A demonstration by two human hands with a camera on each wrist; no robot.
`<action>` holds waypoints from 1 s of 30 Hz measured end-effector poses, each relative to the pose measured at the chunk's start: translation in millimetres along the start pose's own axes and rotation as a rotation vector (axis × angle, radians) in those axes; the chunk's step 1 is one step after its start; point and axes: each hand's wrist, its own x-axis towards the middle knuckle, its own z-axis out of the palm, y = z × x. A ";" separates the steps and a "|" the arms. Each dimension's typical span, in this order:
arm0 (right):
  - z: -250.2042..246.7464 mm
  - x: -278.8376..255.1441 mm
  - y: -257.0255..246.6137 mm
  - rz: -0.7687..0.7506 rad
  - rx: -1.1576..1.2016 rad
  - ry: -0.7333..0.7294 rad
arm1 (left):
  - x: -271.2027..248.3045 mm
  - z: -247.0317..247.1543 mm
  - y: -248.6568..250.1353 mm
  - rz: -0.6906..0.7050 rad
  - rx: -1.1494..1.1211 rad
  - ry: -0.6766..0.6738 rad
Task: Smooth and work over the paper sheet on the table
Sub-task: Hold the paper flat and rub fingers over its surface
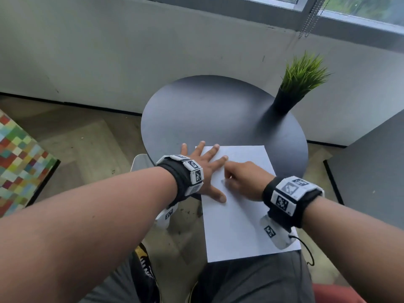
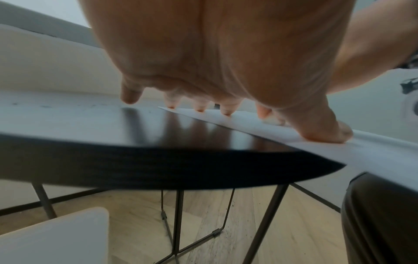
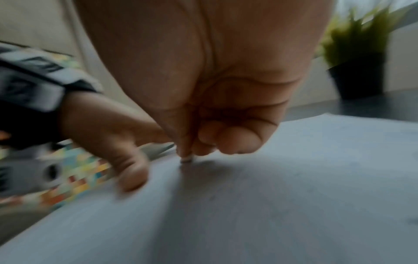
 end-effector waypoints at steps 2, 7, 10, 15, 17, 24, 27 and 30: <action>0.9 -6.0 -7.1 -0.107 -0.002 -0.101 | -0.1 0.4 0.6 -0.005 -0.016 -0.005; -18.6 12.0 31.6 0.229 0.053 0.074 | 1.7 -1.0 1.3 -0.010 0.002 -0.032; -1.1 8.2 14.0 0.158 0.014 0.120 | 3.0 -2.2 1.6 -0.006 0.019 -0.035; -1.8 2.9 4.8 -0.067 0.037 -0.059 | 2.5 -3.0 2.5 -0.007 0.025 -0.035; -12.1 16.0 23.9 0.150 0.075 0.070 | 2.4 -2.7 2.5 -0.012 0.031 -0.034; 7.5 4.2 -10.1 -0.079 0.113 -0.040 | 3.1 -2.4 2.0 -0.009 0.011 -0.027; -10.4 25.2 18.9 0.188 0.108 0.103 | 3.8 -0.9 2.2 -0.013 0.027 -0.026; -5.1 24.9 17.3 0.268 0.069 0.180 | 3.8 -1.5 2.7 -0.013 0.028 -0.027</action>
